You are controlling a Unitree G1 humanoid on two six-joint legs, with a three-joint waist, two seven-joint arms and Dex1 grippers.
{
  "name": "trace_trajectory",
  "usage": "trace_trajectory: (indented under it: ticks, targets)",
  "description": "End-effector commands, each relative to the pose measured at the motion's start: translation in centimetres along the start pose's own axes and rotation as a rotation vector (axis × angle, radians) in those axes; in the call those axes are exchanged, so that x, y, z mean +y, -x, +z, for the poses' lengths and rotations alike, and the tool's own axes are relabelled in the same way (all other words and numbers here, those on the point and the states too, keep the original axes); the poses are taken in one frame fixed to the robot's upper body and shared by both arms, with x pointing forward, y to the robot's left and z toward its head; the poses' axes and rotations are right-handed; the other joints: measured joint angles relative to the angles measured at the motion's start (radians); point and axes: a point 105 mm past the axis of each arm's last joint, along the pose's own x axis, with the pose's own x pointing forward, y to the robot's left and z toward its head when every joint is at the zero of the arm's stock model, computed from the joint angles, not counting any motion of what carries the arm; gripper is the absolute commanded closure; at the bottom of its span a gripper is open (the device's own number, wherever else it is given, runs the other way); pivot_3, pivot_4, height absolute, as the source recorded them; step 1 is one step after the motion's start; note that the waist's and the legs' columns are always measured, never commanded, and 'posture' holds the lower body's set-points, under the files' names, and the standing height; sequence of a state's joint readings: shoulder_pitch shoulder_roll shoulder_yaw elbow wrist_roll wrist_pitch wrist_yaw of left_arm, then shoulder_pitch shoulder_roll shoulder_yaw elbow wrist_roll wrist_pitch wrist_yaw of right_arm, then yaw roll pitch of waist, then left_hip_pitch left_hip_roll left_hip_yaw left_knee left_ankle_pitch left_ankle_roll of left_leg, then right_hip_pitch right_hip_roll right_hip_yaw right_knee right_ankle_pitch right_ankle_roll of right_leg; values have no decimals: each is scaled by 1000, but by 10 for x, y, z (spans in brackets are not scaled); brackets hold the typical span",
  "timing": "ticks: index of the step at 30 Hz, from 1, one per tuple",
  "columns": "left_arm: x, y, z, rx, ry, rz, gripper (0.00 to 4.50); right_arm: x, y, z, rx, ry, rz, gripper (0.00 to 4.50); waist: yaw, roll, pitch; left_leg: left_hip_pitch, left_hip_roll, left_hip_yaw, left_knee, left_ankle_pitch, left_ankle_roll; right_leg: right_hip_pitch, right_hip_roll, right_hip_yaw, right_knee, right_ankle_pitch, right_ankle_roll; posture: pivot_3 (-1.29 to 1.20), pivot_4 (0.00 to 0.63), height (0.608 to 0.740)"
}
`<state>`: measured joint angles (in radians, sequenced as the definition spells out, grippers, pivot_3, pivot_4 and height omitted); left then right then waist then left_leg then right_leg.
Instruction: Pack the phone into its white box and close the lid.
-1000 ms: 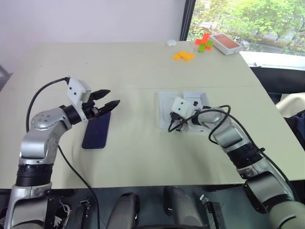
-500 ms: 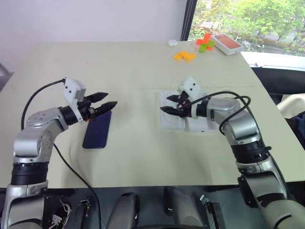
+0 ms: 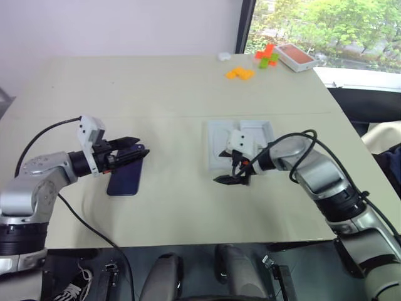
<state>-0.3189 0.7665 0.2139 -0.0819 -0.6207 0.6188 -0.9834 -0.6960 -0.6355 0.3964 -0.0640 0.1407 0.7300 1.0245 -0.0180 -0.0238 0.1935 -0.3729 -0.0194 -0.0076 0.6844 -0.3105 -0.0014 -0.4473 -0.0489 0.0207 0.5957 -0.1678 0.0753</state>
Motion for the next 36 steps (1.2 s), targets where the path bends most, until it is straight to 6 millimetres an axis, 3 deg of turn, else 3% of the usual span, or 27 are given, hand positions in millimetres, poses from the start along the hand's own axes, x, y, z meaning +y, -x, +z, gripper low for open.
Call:
trace_trajectory:
  ticks: [1, 6, 14, 16, 21, 22, 31, 36]
  targets:
    - [-4, 5, 9, -22, -26, -12, 1560, -8, -1, 7, 3, 41, -29, 51, 2, 0, 0, 0, 0, 0, 0, 0, 0, 0, 0, 0, 0, 0, 0, 0, 150, 740]
    - [-10, 4, 9, -27, -4, -29, 12, -8, -9, -3, 49, 50, -14, 0, 3, 0, 0, -1, -1, 0, 0, 0, 0, 0, -1, 0, 0, 0, 0, 0, 150, 740]
    - [-15, 13, 13, -32, -43, -48, 12, -14, -15, -9, 80, 50, -34, 0, 0, 0, 0, 0, 0, 0, 0, 0, 0, 0, -1, 0, 0, 0, 0, 0, 150, 740]
    - [-15, 13, 14, -36, -46, -50, 0, -16, -14, -9, 80, 51, -39, 846, 0, 0, 0, 0, 0, 0, 0, 0, 0, 0, 0, 0, 0, 0, 0, 0, 150, 740]
    - [-14, 9, 15, -40, -72, -40, 0, -18, -13, -10, 94, 60, -50, 3484, 1, 0, 0, 0, 0, 0, 0, 0, 0, 0, 0, 0, 0, 0, 0, 0, 150, 740]
    - [-14, 9, 15, -39, -73, -41, 0, -18, -13, -11, 95, 65, -49, 3811, 1, 0, 0, 0, 0, 0, 0, 0, 0, 0, -1, 0, 0, 0, 0, 0, 150, 740]
    - [-14, 10, 15, -33, -80, -43, 0, -4, -8, 5, 1, 68, 5, 3837, 1, 0, 0, 0, -1, 0, 0, 0, 0, 0, -1, 0, 0, 0, 0, 0, 150, 740]
    - [-14, 11, 15, -31, -79, -48, 0, 24, -1, 24, -76, 41, 102, 3837, 0, 0, 0, 0, 0, 0, 0, 0, 0, 0, -1, 0, 0, 0, 0, 0, 150, 740]
